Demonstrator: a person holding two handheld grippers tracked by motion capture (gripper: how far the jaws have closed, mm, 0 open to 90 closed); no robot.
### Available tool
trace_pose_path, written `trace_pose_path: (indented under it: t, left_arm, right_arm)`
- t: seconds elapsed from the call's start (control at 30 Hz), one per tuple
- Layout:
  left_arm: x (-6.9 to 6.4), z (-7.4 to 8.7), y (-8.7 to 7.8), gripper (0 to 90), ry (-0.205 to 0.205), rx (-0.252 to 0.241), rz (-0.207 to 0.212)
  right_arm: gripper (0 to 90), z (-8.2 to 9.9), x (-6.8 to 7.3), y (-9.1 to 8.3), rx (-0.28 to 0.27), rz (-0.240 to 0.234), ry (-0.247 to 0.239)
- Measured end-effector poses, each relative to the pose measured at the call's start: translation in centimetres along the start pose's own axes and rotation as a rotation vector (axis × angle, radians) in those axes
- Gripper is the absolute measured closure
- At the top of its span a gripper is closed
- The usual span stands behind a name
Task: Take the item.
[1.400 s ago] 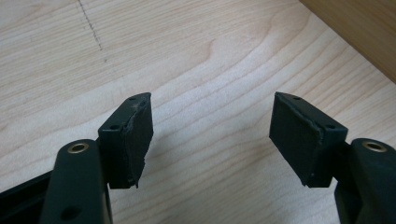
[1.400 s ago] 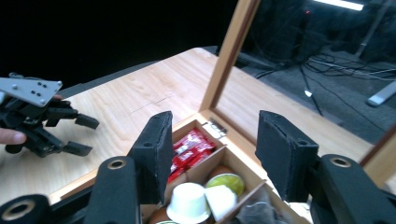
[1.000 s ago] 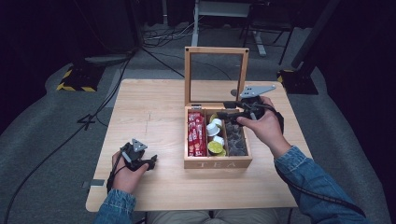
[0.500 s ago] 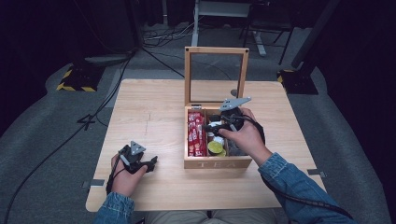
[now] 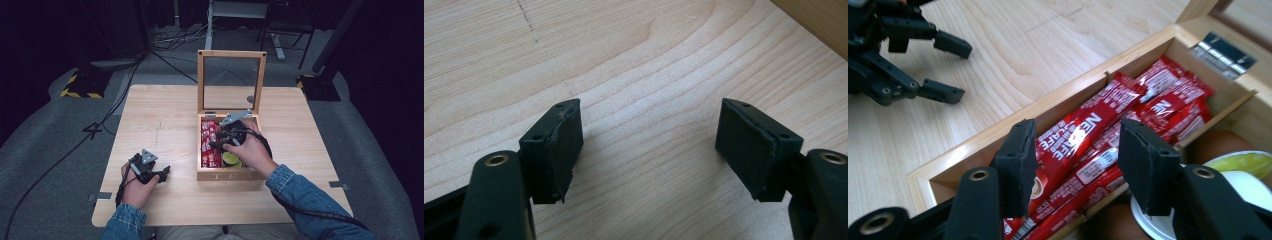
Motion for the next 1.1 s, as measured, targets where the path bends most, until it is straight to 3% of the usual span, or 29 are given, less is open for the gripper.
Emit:
trace_pose_path:
  t: [0.53,0.77,1.1]
  left_arm:
    - [-0.1,-0.1,0.1,27.0,0.01,0.003,0.003]
    - [-0.2,-0.1,0.1,27.0,0.015,0.003,0.006]
    - [-0.3,-0.1,0.1,26.9,0.014,0.004,0.008]
  right_arm:
    - [50.2,0.4,0.8,3.1,0.104,0.032,-0.01]
    - [51.0,0.6,0.6,3.5,0.122,0.047,0.014]
    - [44.1,1.0,0.8,4.1,0.191,0.088,-0.016]
Point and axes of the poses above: each handheld gripper's, and its own axes: y roughly forward along the jaws, z roughly out of its underside, x roughly to its left, the point moved 9 cm from there along y, roughly forward along the jaws, and after that the axes turned 6 degrees about x, right-handed, at the moved point
